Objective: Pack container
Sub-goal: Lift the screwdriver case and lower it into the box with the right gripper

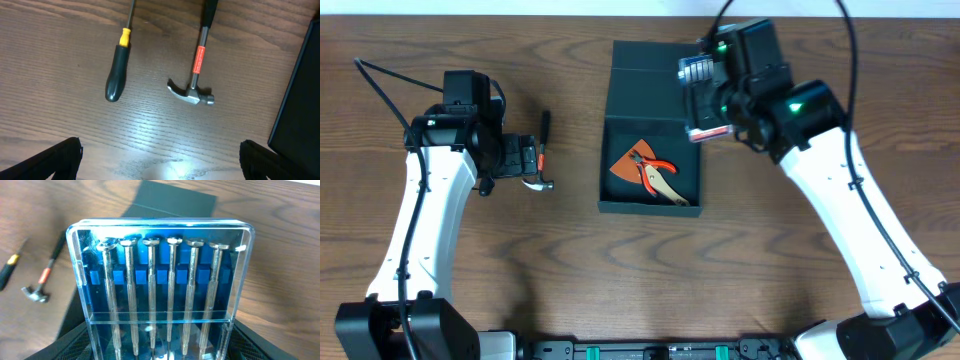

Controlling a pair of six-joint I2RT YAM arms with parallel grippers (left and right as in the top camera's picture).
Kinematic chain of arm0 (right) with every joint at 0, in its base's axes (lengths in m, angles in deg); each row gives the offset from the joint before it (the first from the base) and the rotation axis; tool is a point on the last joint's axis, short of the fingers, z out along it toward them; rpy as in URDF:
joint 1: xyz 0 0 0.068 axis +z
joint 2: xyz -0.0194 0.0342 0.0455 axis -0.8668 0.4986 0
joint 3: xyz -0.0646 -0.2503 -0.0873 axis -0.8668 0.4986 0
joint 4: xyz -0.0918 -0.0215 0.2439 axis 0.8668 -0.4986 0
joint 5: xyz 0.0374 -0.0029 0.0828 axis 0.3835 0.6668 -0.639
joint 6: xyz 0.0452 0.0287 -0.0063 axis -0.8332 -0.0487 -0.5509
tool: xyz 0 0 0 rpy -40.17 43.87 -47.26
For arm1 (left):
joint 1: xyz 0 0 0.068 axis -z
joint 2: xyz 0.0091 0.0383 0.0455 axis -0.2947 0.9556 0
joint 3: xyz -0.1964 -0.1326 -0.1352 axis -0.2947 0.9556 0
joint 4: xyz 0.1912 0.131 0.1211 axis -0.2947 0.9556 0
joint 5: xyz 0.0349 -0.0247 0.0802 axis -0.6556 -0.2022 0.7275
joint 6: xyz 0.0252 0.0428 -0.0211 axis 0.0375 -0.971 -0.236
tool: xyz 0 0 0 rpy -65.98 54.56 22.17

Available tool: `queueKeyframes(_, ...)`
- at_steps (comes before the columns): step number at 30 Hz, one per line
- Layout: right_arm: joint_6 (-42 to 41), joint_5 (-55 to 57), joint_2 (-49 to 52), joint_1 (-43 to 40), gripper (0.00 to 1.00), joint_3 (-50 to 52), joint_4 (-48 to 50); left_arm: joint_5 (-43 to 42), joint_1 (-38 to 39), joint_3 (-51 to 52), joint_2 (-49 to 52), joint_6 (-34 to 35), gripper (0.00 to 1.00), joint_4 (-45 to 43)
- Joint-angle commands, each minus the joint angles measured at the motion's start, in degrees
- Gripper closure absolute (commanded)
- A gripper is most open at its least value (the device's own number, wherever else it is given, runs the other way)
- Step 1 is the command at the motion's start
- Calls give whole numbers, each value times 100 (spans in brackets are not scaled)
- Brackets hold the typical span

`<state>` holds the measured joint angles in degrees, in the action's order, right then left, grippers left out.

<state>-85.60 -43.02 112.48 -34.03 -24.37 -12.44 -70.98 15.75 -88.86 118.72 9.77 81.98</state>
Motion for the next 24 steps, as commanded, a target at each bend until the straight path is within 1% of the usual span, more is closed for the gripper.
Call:
queueKeyframes(1, -111, -28, 74, 225, 52, -125, 22, 31, 17, -138, 7, 4, 1, 15)
queueKeyframes(7, -111, -328, 647, 535, 51, -125, 28, 31, 17, -138, 7, 2, 2, 17)
queueKeyframes(12, -151, -343, 1145, 734, 51, -125, 31, 31, 17, -138, 7, 4, 2, 17)
queueKeyframes(24, -149, -343, 1790, 811, 51, -116, -203, 33, 17, -138, 7, 2, 2, 15)
